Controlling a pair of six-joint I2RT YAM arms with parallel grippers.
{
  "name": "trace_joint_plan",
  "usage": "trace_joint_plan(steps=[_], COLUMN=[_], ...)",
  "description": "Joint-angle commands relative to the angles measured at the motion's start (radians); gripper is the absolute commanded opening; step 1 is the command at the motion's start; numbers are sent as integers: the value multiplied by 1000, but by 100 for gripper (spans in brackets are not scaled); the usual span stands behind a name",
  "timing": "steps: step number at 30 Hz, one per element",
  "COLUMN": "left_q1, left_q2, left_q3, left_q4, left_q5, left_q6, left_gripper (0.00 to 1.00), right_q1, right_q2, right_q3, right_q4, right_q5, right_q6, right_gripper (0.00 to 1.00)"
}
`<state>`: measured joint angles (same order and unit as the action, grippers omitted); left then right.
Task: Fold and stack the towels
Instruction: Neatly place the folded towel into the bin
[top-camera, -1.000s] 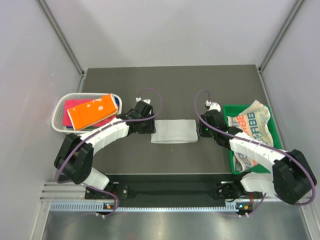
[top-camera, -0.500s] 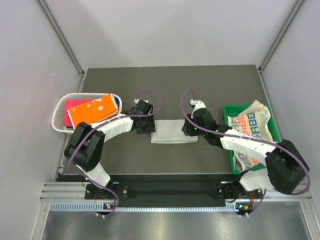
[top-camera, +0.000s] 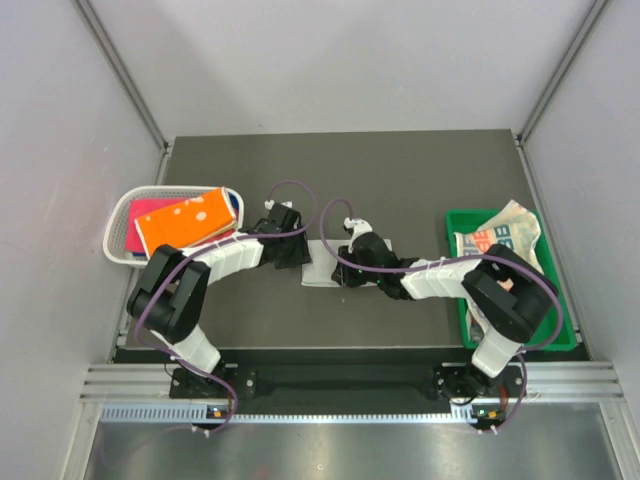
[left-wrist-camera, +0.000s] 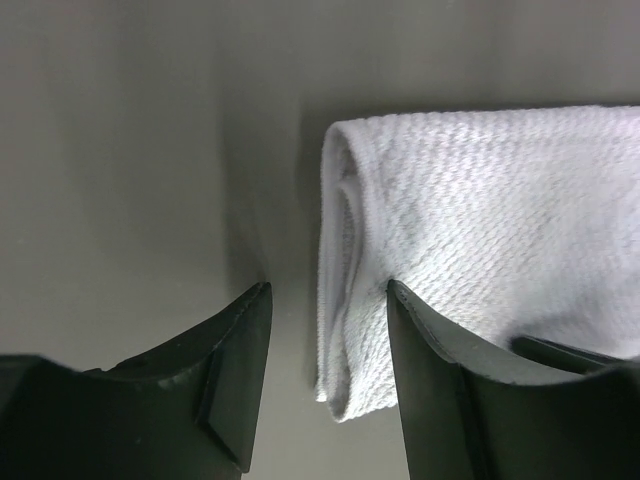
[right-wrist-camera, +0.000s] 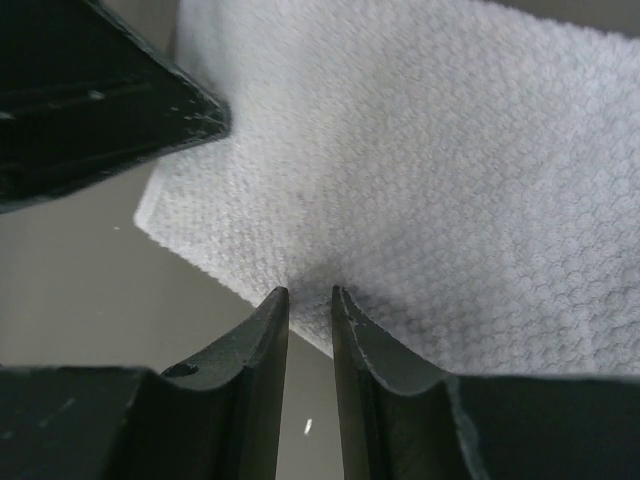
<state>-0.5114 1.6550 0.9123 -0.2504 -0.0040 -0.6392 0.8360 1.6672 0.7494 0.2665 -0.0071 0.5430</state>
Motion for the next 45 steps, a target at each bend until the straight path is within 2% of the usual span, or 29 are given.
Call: trace_joint_plan(steps=[1,9,23,27,30,32,33,37,41,42,45], left_q1=[2,5,-29,-45,-52,-52,-52,-52,-55,-55,-55], left_q2=[-11,34,127,131,129,126,124,83,31,22,-23], left_q3=[-49,-44,-46,-33,-21,-10,-1,89,207,229,292], left_q4=[46,8,3,2,-18,-30,-61,-172,-338,-367,-460], left_q5=[65,65,16,27,18,12,13,-115,-319,-412,-569], left_q6=[-19,-20,-51,-66,-70,-65,-56,-8,62,91,147], left_gripper=[55,57,46,35,17,0,0,0,0,0,0], right_q1=[17,17,17,15,12,8,3,-12,-35,-44,-61], right_q2=[43,63,40,37,25,3,-26,-128,-225,-251,-270], right_q3=[-33,-71,-61,-58,-55,-42,-38,17,70,76,87], right_q4=[111,142,135,134,129,105,91,-17,-113,-130,-133], right_q5=[-13,-14,-31,-45,-56,-74,-77,-59,-10,-1,35], right_q6=[37,64,60,61,71,72,72,39,-8,-17,-46], right_gripper=[24,23,22,22,22,22,22,25,29,29,29])
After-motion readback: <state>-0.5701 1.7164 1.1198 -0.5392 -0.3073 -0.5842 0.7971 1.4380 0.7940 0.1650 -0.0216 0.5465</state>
